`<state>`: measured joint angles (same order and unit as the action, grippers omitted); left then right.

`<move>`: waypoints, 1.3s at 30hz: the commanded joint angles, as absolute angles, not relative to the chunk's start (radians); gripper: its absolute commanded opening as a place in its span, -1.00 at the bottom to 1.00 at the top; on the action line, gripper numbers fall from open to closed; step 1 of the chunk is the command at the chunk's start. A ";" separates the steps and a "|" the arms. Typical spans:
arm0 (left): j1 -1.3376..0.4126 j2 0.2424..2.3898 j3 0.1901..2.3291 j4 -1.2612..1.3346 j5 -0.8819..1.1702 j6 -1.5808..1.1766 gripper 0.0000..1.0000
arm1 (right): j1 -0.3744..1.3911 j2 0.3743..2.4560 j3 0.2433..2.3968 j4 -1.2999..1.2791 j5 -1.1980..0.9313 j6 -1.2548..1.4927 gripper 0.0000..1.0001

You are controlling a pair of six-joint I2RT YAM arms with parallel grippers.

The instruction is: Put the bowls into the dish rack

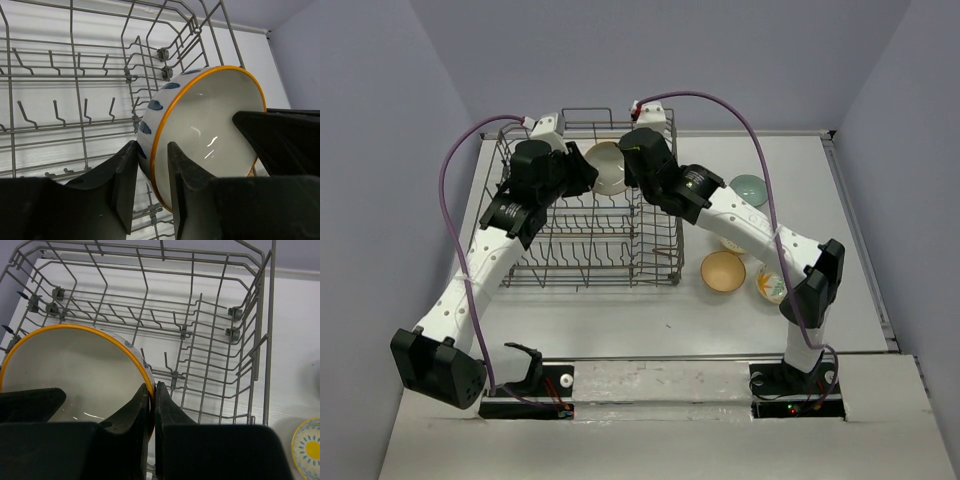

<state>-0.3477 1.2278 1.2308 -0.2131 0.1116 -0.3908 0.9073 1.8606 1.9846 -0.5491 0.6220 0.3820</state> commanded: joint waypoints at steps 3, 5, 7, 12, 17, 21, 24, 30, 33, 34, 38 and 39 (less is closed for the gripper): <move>-0.359 1.226 1.255 -0.198 0.078 -0.374 -0.54 | 0.959 1.871 2.066 -0.477 0.756 0.331 -0.98; -0.362 1.229 1.258 -0.206 0.066 -0.370 -0.69 | 0.969 1.884 2.077 -0.477 0.791 0.321 -0.98; -0.364 1.233 1.261 -0.210 0.057 -0.370 -0.87 | 0.982 1.893 2.085 -0.477 0.807 0.305 -0.98; -0.370 1.239 1.264 -0.218 0.037 -0.362 -1.00 | 0.982 1.904 2.100 -0.477 0.798 0.298 -0.98; -0.374 1.246 1.290 -0.233 -0.029 -0.364 -1.00 | 0.982 1.890 2.074 -0.456 0.759 0.299 -0.87; -0.377 1.255 1.321 -0.250 -0.074 -0.365 -1.00 | 0.982 1.882 2.066 -0.446 0.738 0.298 -0.51; -0.377 1.264 1.353 -0.264 -0.118 -0.362 -1.00 | 0.982 1.879 2.068 -0.445 0.738 0.296 -0.13; -0.377 1.295 1.427 -0.284 -0.166 -0.353 -1.00 | 0.982 1.864 2.068 -0.440 0.741 0.290 0.39; -0.377 1.302 1.446 -0.288 -0.204 -0.344 -1.00 | 0.982 1.846 2.066 -0.440 0.741 0.288 0.45; -0.377 1.305 1.457 -0.294 -0.219 -0.339 -1.00 | 0.982 1.835 2.062 -0.440 0.741 0.288 0.46; -0.376 1.330 1.499 -0.330 -0.351 -0.308 -1.00 | 0.982 1.746 2.000 -0.440 0.773 0.295 0.51; -0.371 1.336 1.511 -0.334 -0.382 -0.304 -1.00 | 0.982 1.721 1.981 -0.439 0.805 0.298 0.53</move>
<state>-0.3733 1.3308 1.4216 -0.3717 -0.2352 -0.3317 0.9707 1.8679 2.0026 -0.4973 0.7349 0.2905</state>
